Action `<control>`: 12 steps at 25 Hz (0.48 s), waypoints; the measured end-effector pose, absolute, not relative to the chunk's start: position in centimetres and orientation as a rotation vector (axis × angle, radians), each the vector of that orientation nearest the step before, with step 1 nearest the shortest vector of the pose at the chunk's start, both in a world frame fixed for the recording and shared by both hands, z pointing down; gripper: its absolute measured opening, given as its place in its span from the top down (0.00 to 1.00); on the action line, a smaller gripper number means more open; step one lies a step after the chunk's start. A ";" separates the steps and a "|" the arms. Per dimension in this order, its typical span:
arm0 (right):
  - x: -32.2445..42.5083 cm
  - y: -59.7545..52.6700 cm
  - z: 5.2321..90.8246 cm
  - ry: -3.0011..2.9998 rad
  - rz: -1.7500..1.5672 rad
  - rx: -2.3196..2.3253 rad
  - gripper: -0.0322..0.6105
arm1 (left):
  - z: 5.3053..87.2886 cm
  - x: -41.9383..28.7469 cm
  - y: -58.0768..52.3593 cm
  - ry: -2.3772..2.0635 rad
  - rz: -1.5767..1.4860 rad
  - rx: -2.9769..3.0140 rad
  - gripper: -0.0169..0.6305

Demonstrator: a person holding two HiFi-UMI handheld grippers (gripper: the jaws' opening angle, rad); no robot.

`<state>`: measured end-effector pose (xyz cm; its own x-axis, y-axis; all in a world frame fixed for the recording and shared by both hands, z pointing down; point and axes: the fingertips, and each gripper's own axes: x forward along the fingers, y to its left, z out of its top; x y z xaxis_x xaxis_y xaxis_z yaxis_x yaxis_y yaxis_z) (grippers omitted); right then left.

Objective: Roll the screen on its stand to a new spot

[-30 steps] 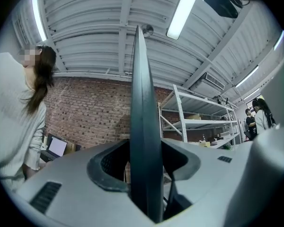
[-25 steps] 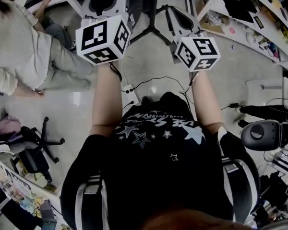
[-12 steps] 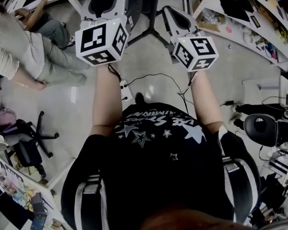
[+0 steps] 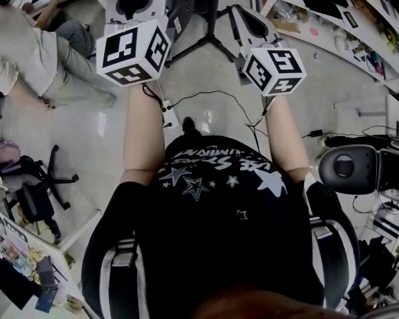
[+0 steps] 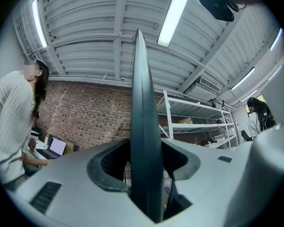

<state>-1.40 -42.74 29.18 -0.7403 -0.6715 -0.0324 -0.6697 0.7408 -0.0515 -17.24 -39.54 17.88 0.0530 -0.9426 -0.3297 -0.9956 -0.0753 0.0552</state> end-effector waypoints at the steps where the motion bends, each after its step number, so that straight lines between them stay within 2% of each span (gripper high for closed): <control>1: -0.9 -42.2 29.3 2.882 -0.059 -1.118 0.94 | 17.9 -16.8 -39.1 1.997 0.419 -2.136 0.63; 12: 5.5 -36.3 30.4 2.883 -0.095 -1.125 0.94 | 17.8 -11.6 -34.1 1.997 0.420 -2.134 0.63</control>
<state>5.51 -36.33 30.42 -0.7352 -0.6775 -0.0198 -0.6748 0.7344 -0.0734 -11.64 -34.10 17.82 0.0535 -0.9423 -0.3305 -0.9956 -0.0758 0.0548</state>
